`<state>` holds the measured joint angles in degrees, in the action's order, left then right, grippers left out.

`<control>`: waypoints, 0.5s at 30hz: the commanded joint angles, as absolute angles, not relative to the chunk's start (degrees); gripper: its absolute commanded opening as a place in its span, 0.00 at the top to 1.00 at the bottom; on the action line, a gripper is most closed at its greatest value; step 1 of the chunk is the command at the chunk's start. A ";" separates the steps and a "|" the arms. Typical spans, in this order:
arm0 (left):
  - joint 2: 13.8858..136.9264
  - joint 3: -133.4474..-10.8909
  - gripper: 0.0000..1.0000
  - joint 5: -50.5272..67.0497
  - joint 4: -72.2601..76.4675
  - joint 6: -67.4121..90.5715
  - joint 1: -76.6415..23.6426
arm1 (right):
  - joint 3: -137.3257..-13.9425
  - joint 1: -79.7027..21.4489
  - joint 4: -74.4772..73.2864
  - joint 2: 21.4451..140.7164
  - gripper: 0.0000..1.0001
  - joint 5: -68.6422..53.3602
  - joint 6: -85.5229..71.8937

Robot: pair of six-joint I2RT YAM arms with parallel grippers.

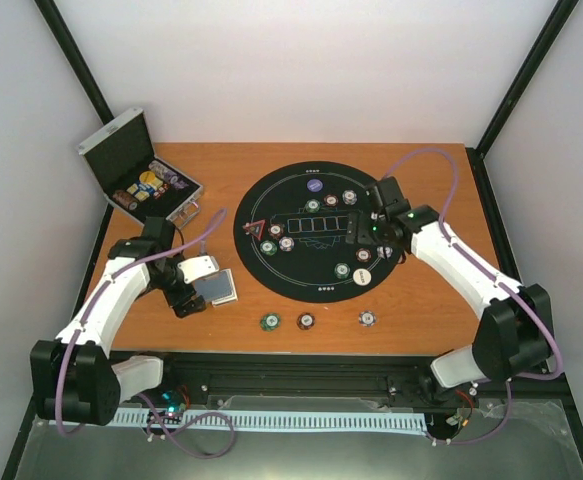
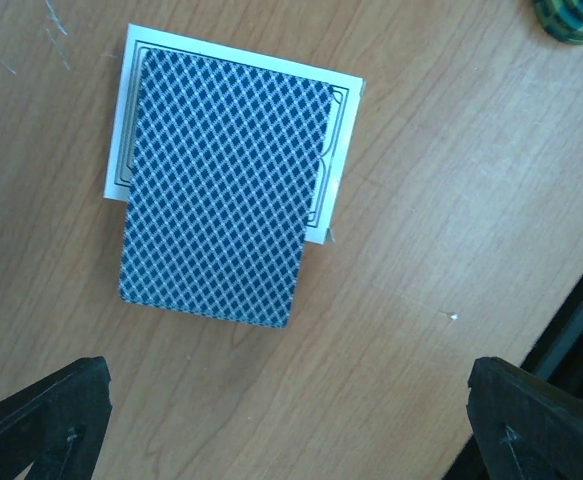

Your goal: Distribute texas hold em gaming equipment

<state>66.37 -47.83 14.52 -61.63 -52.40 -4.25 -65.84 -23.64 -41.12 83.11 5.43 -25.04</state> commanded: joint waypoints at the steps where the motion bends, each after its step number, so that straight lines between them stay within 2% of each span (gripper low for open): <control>1: 67.07 -47.64 0.00 14.46 -56.62 -57.55 -4.84 | -63.30 -27.18 -41.60 80.72 0.00 4.44 -26.46; 15: 71.54 -45.36 0.00 13.98 -51.32 -62.78 -5.60 | -63.62 -38.14 -40.90 77.39 0.00 4.23 -32.22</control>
<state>70.83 -45.87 13.65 -54.35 -60.16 -5.19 -63.16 -35.99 -41.25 79.31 3.97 -29.78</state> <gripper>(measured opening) 0.999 1.000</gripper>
